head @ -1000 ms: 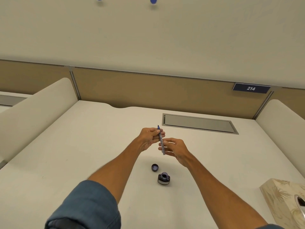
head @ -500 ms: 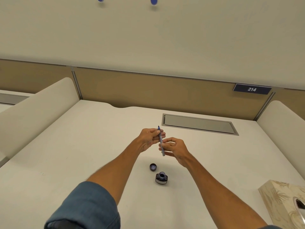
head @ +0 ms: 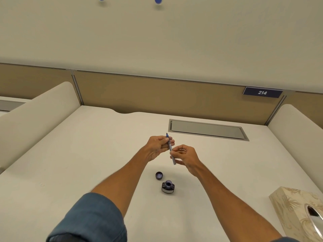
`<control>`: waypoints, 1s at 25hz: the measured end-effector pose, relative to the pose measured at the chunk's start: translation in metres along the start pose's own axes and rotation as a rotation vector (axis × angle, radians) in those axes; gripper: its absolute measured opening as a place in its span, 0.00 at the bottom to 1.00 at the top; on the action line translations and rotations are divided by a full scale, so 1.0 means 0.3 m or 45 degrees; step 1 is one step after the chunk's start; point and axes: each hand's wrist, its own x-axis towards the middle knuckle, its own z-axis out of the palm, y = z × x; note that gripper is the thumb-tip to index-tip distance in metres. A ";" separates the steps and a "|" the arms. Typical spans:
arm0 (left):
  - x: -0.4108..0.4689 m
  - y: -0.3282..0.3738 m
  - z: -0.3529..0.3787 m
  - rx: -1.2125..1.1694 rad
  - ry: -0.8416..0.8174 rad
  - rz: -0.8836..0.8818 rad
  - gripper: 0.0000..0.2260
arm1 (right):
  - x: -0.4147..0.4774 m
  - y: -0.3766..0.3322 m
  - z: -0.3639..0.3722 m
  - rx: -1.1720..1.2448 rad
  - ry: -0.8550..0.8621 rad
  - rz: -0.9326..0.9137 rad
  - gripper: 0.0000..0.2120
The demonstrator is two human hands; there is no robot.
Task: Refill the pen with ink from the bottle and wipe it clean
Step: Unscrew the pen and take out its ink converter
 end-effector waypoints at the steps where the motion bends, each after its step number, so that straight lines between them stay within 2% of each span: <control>1: 0.000 -0.002 0.003 0.002 -0.002 -0.002 0.13 | -0.001 0.001 -0.002 -0.008 0.015 0.001 0.09; 7: -0.002 -0.003 0.014 0.032 -0.003 0.001 0.13 | -0.001 0.020 -0.009 -0.009 -0.060 0.052 0.11; 12: -0.009 0.000 0.015 0.046 -0.029 -0.008 0.13 | -0.008 0.018 -0.013 -0.014 0.008 0.015 0.09; 18: -0.012 0.004 0.015 0.062 -0.030 0.010 0.13 | 0.001 0.028 -0.018 -0.058 -0.053 0.018 0.10; 25: -0.014 0.000 0.022 0.051 -0.054 -0.010 0.13 | -0.006 0.027 -0.020 -0.011 -0.002 0.013 0.08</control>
